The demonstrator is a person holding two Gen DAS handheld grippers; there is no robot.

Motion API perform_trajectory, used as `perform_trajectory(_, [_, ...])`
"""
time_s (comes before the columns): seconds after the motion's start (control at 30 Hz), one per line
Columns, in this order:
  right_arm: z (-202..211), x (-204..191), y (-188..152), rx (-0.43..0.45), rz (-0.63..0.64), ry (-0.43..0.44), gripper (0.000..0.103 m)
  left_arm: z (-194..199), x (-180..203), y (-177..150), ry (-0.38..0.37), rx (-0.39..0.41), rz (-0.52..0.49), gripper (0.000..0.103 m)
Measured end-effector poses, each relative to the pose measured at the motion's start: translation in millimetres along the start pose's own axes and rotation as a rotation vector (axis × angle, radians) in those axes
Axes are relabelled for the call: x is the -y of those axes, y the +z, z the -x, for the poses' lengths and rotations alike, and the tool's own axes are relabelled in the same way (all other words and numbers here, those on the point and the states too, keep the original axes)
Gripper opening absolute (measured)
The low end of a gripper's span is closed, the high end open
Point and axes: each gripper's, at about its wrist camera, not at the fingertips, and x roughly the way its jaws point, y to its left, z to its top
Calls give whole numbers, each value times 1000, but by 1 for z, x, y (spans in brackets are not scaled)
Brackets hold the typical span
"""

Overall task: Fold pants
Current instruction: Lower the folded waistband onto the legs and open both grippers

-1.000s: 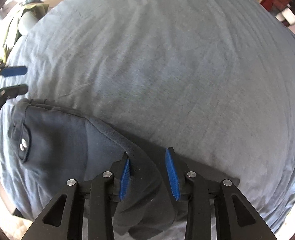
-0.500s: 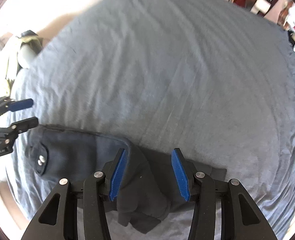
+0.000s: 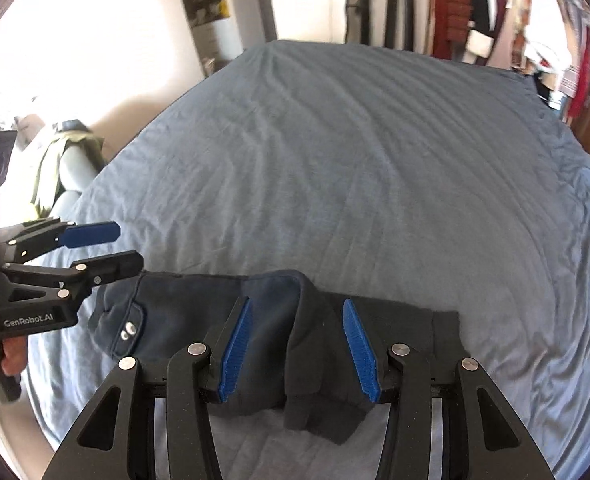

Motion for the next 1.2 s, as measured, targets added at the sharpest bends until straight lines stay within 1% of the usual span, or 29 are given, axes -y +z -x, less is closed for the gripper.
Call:
perform_trajectory(0.1, [-1,-7,-21,10,2,-22,48,-10,6,-13,22,-14,14,57])
perform_trajectory(0.17, [-3,-9,-35,12,3,-24,48,-18,10,-25,14,-31,26,57])
perform_trajectory(0.23, [-9,-10,-49,-1,-4,-24,48,-26,14,-35,22,-54,26,57])
perform_trajectory(0.3, [-16,-8,-62,-18,-11,-12,48,-36,17,-47,18,-85,36,57])
perform_trajectory(0.4, [-29,-4,-82,-33,-22,-16,48,-49,21,-64,10,-118,53,57])
perform_trajectory(0.5, [-38,-1,-99,-50,-24,-29,48,-59,25,-78,23,-121,56,57])
perform_trajectory(0.6, [-46,-4,-115,-51,-13,-49,48,-67,30,-88,57,-113,28,57])
perform_trajectory(0.7, [-54,-10,-127,-42,34,-82,48,-72,33,-98,65,-110,21,57])
perform_trajectory(0.77, [-58,-18,-134,-22,81,-116,48,-77,33,-103,48,-131,31,57])
perform_trajectory(0.83, [-65,-25,-144,-4,136,-169,48,-81,35,-108,43,-147,40,57])
perform_trajectory(0.9, [-71,-31,-151,6,171,-197,48,-84,36,-112,43,-160,40,57])
perform_trajectory(1.0, [-80,-39,-161,6,215,-230,48,-87,38,-116,62,-163,27,57])
perform_trajectory(1.07, [-85,-45,-166,3,244,-237,48,-90,37,-117,78,-166,20,58])
perform_trajectory(1.13, [-89,-48,-169,10,257,-254,48,-92,37,-118,88,-171,15,58])
perform_trajectory(1.2, [-94,-47,-168,-1,253,-254,48,-92,36,-118,89,-169,18,58])
